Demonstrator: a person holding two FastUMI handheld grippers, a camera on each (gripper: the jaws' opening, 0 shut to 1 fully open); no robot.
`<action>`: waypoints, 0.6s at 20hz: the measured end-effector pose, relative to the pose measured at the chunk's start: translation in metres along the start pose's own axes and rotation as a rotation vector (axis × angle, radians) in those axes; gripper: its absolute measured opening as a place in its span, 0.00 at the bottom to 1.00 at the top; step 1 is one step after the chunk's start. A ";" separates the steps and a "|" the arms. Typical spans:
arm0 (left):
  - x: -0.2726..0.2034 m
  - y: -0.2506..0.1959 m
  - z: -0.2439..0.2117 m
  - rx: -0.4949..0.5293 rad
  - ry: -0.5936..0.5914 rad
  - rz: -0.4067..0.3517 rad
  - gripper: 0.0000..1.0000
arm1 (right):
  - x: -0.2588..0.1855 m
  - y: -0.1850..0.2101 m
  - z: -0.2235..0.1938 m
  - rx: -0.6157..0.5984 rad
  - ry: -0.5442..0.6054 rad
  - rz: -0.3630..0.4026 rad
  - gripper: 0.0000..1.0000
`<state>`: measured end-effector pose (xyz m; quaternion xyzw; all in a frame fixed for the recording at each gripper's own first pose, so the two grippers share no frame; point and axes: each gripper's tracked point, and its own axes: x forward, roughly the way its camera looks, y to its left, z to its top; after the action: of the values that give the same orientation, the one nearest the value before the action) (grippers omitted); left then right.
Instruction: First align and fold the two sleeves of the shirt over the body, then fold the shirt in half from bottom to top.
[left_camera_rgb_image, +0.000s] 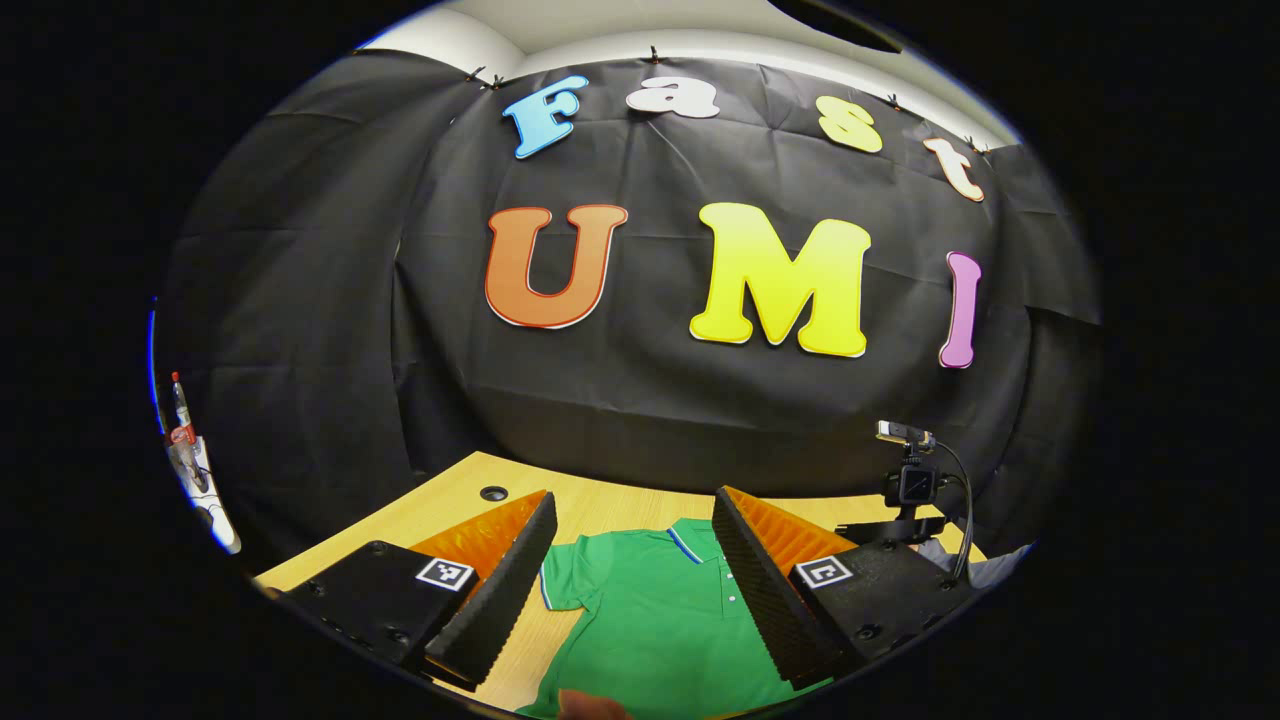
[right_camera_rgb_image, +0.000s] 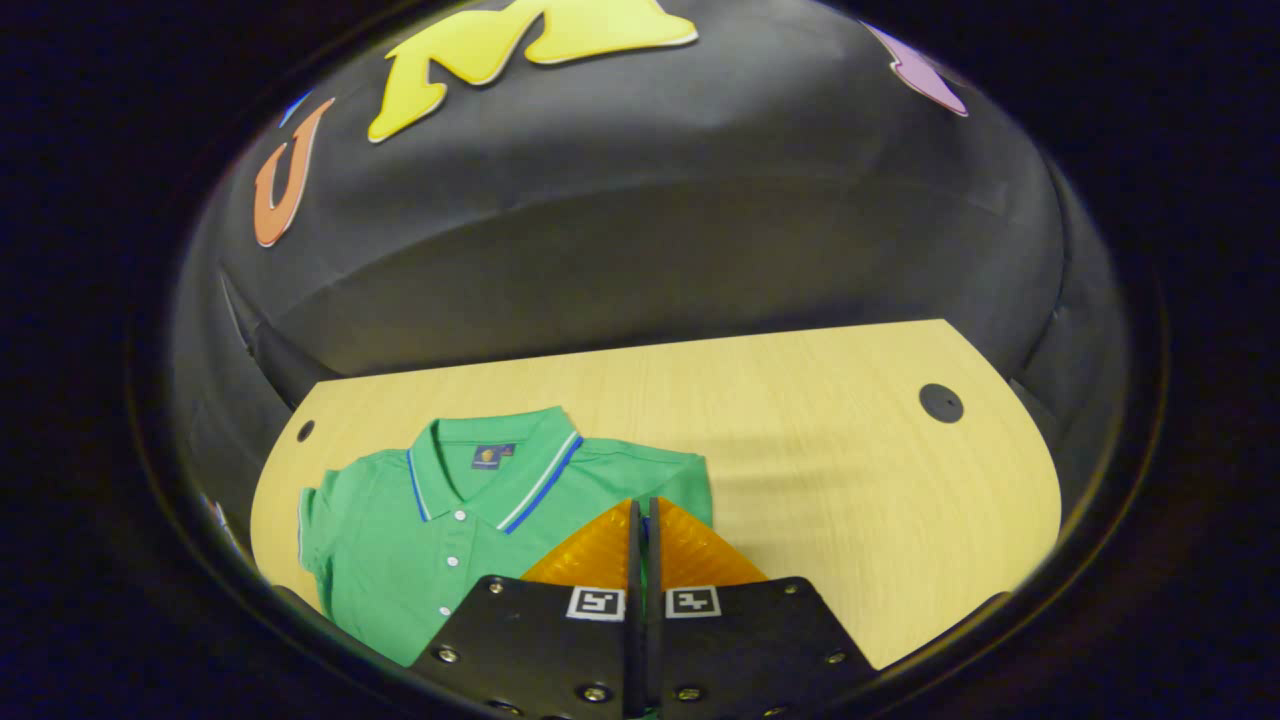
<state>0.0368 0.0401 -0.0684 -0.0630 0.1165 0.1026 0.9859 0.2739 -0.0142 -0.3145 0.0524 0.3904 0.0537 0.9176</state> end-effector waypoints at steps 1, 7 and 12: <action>-0.001 0.001 -0.001 0.003 0.002 0.005 1.00 | 0.000 0.006 -0.002 -0.003 0.005 0.005 0.01; -0.004 0.008 0.000 0.010 -0.002 0.028 1.00 | 0.004 0.040 -0.015 -0.008 0.024 0.045 0.01; -0.018 0.026 -0.002 0.015 -0.003 0.054 1.00 | 0.009 0.065 -0.025 -0.032 0.035 0.066 0.01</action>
<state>0.0138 0.0619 -0.0687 -0.0521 0.1173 0.1282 0.9834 0.2584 0.0521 -0.3287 0.0495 0.4034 0.0909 0.9092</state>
